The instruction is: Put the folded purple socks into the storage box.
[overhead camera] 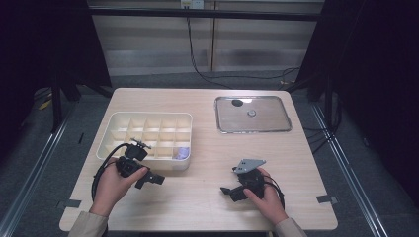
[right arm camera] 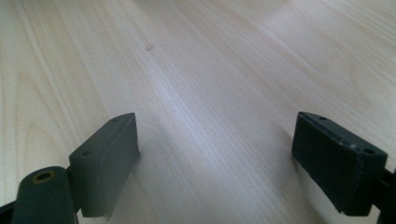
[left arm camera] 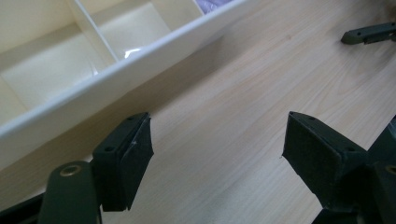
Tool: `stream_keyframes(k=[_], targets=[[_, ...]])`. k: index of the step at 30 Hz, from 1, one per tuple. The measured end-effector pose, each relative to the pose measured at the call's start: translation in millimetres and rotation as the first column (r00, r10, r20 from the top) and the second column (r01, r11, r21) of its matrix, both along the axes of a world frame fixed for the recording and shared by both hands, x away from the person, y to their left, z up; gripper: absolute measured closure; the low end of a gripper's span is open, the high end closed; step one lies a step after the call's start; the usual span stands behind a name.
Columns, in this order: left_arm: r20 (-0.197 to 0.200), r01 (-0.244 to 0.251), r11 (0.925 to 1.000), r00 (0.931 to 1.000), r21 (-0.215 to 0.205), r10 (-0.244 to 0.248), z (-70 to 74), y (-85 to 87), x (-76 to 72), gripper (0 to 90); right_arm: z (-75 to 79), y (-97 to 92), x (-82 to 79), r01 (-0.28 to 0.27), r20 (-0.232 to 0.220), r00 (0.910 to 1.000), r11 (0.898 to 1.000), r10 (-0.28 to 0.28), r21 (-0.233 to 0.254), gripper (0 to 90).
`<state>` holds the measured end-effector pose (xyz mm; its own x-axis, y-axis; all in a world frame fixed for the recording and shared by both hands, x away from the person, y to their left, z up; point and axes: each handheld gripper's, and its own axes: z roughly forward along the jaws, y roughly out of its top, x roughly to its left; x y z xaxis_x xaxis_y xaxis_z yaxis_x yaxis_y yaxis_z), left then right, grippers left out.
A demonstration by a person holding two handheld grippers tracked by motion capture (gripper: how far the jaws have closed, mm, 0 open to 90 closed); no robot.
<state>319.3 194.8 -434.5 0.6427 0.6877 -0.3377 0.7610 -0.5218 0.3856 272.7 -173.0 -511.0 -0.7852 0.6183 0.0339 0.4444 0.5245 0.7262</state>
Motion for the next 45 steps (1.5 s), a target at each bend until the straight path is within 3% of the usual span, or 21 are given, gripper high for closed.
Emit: stream_keyframes(k=[5,13,15,24,31,36,39,42,45], targets=[[0.004,-0.007,0.9999,1.0000,-0.008,0.007,-8.3,0.9,-3.2,23.4,0.0,0.0,-0.1,0.001,0.001,1.0000,1.000,-0.001,-0.001,14.4],[0.000,0.019,0.9998,0.9998,0.006,-0.019,-22.4,1.7,-7.0,23.4,0.0,0.0,-0.1,0.001,0.001,1.0000,1.000,-0.001,-0.001,14.4],[-0.002,0.004,1.0000,1.0000,0.002,-0.004,-26.0,1.2,-8.8,23.4,0.0,0.0,0.0,0.000,0.000,1.0000,1.000,0.000,0.000,14.4],[0.024,0.008,0.9999,0.9997,0.015,-0.008,-39.9,3.6,-14.5,23.4,0.0,0.0,0.0,0.000,0.000,1.0000,1.000,0.000,0.000,14.4],[0.086,0.022,0.9998,0.9960,0.002,-0.022,-43.5,5.5,-19.7,22.9,0.1,0.0,-0.1,0.002,0.001,1.0000,1.000,-0.002,-0.003,14.4],[0.154,0.052,0.9986,0.9866,0.006,-0.052,-46.7,5.2,-26.2,20.6,0.0,0.0,-0.1,0.001,0.001,1.0000,1.000,-0.001,-0.001,14.4],[0.204,0.078,0.9968,0.9756,0.018,-0.080,-49.1,5.5,-31.1,19.0,0.1,0.0,-0.1,0.002,0.002,1.0000,1.000,-0.002,-0.003,14.4],[0.257,0.079,0.9969,0.9634,0.005,-0.077,-53.2,5.5,-36.3,17.0,-0.1,0.0,0.0,-0.001,0.000,1.0000,1.000,0.001,0.001,14.4],[0.294,0.090,0.9957,0.9513,0.020,-0.092,-55.5,4.2,-39.9,15.9,0.1,0.0,-0.1,0.002,0.001,1.0000,1.000,-0.002,-0.003,14.4]])
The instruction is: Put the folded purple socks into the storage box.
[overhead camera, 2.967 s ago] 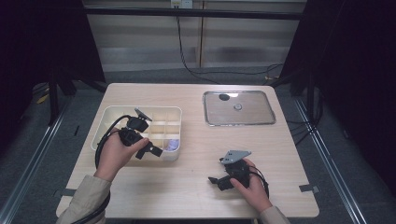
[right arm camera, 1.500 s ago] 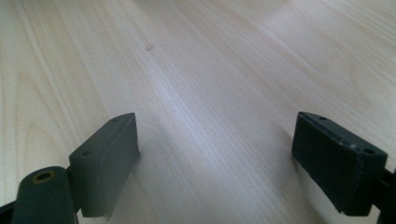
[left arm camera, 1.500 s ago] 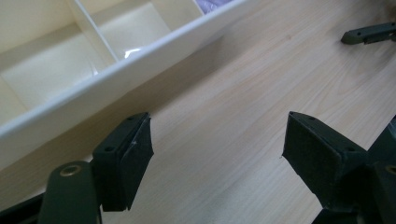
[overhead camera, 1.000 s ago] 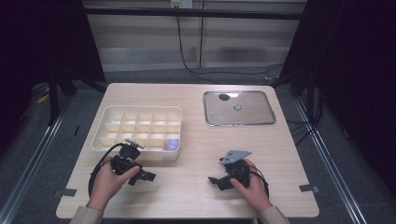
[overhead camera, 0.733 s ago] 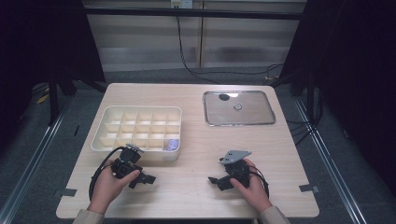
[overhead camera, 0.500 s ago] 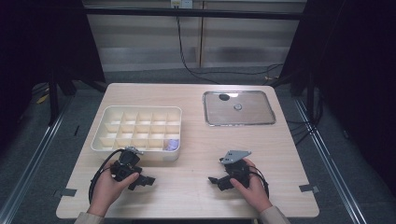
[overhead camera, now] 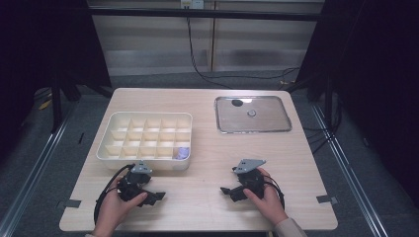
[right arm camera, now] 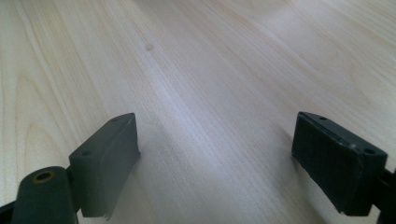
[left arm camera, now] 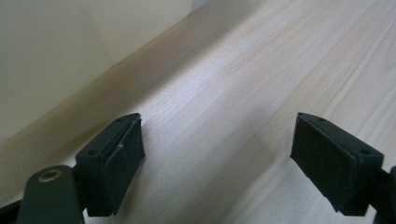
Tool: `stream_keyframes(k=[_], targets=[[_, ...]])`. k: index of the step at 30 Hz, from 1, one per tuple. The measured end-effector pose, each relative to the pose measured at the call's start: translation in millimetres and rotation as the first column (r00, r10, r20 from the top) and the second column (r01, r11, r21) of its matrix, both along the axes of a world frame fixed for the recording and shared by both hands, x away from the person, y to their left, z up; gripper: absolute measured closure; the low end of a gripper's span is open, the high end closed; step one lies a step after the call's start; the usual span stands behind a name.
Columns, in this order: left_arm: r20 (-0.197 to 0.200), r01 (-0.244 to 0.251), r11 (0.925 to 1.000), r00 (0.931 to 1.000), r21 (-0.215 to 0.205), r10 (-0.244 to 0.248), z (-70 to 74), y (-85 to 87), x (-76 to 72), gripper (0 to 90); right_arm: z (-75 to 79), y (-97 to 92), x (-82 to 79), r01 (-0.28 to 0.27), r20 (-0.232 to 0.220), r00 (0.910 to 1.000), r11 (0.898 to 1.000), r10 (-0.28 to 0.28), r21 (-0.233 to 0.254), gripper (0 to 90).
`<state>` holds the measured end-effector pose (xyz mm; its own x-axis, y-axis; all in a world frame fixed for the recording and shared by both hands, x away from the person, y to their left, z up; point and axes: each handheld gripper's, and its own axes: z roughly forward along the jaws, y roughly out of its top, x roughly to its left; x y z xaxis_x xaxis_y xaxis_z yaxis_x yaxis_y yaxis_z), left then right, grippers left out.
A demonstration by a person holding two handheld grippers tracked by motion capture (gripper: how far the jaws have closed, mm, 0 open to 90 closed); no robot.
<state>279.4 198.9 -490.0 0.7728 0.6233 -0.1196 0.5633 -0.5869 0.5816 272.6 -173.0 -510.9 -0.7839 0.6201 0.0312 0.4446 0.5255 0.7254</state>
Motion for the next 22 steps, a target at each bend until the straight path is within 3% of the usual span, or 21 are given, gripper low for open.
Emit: stream_keyframes(k=[5,10,22], targets=[[0.051,0.022,0.9992,0.9984,0.033,-0.024,-2.1,-3.1,-3.0,14.7,0.0,-0.1,0.2,-0.002,0.002,1.0000,1.000,0.002,-0.001,14.3],[0.082,0.025,0.9994,0.9963,0.026,-0.027,-4.6,-2.8,-5.6,14.6,-0.1,0.0,0.1,-0.002,-0.001,1.0000,1.000,0.003,0.002,14.4],[0.098,0.025,0.9994,0.9948,0.025,-0.028,-6.5,-3.8,-8.1,12.0,-0.1,0.0,0.1,-0.002,0.000,1.0000,1.000,0.002,0.001,14.4]])
